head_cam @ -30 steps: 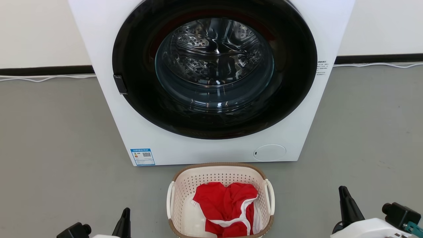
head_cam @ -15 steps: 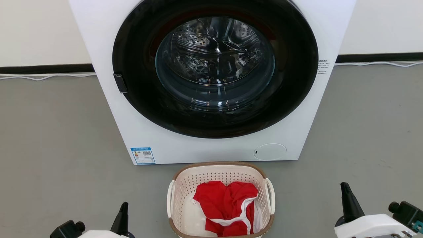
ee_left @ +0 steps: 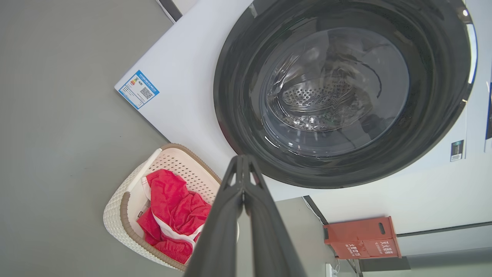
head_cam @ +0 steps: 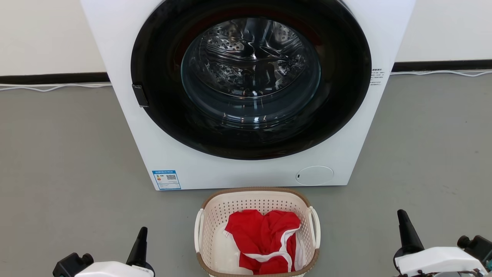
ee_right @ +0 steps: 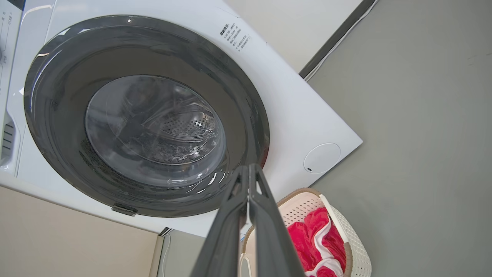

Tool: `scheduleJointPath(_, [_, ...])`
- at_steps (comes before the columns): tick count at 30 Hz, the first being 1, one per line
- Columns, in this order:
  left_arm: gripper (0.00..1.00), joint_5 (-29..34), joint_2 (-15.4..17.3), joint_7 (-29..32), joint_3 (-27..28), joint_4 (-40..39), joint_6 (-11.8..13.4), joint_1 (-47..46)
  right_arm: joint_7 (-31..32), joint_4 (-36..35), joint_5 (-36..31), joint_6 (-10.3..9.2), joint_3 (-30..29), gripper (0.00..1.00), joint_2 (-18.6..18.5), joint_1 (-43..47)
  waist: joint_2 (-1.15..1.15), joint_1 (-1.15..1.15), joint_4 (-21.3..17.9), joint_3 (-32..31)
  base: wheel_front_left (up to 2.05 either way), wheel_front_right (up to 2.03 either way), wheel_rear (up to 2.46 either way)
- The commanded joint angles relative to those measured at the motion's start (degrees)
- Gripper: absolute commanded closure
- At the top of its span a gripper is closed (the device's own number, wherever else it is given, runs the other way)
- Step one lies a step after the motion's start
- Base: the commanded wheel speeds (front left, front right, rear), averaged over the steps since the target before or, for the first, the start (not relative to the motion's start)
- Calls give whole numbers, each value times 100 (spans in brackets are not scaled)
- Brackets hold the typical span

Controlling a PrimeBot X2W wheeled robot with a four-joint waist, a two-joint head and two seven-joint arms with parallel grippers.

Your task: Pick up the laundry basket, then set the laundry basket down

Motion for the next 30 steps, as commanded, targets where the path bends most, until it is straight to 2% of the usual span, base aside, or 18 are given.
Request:
scheduleJointPath(1, [100,-170,25,41,144,-183,-73,-310,55,-185,239,24,65,100,-59,-317,0,0,2,4,0,0,0])
scheduleJointPath(30, [100,-1725,12,433,419,-328,-262,-501,423,-301,2341,33,60,100,-68,-445,0,0,24,64,0,0,0])
